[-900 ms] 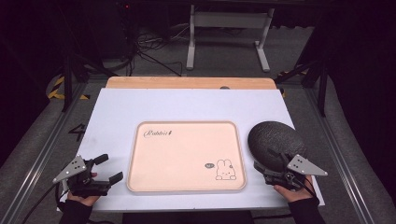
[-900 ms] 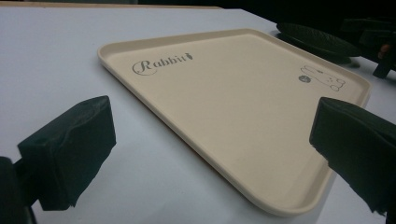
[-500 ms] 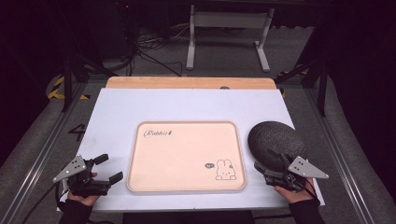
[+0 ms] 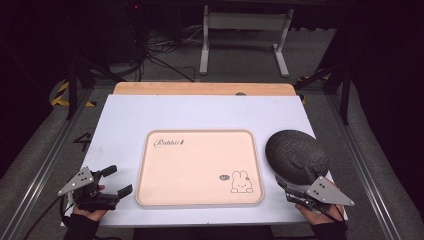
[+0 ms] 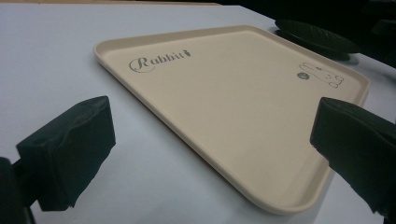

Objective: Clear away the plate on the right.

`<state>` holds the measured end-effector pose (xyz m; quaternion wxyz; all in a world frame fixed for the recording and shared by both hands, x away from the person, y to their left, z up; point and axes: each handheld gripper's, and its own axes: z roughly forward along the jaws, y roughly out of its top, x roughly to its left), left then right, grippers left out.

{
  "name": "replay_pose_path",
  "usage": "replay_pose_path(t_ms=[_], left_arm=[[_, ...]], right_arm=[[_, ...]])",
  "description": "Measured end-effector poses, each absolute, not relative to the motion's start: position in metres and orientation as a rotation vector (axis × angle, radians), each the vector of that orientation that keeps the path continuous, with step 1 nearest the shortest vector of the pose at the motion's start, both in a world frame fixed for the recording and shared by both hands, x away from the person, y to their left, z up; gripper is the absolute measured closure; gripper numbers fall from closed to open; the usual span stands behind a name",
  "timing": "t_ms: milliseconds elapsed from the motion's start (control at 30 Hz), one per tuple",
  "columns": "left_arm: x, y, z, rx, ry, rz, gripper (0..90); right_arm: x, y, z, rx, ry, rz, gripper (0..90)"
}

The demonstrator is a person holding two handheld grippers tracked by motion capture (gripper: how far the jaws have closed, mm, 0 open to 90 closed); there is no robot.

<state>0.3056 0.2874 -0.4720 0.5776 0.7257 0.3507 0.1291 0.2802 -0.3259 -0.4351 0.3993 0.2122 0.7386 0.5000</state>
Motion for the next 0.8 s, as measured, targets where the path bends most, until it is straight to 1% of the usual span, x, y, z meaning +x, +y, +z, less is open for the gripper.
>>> replay_pose_path(t_ms=[100, 500, 667, 800], left_arm=[[0.306, 0.288, -0.472, 1.693, 0.817, 0.296, 0.7], [0.306, 0.289, -0.472, 1.689, 0.809, 0.293, 0.7], [0.305, 0.288, -0.472, 1.691, 0.81, 0.293, 0.7], [0.305, 0.288, -0.472, 1.692, 0.81, 0.293, 0.8]], right_arm=[[0.276, -0.324, -0.435, 0.445, 1.856, 1.213, 36.3], [0.264, -0.323, -0.432, 0.273, 1.839, 0.945, 38.3], [0.262, -0.32, -0.433, 0.193, 1.85, 0.812, 42.3], [0.261, -0.32, -0.433, 0.167, 1.843, 0.769, 42.9]])
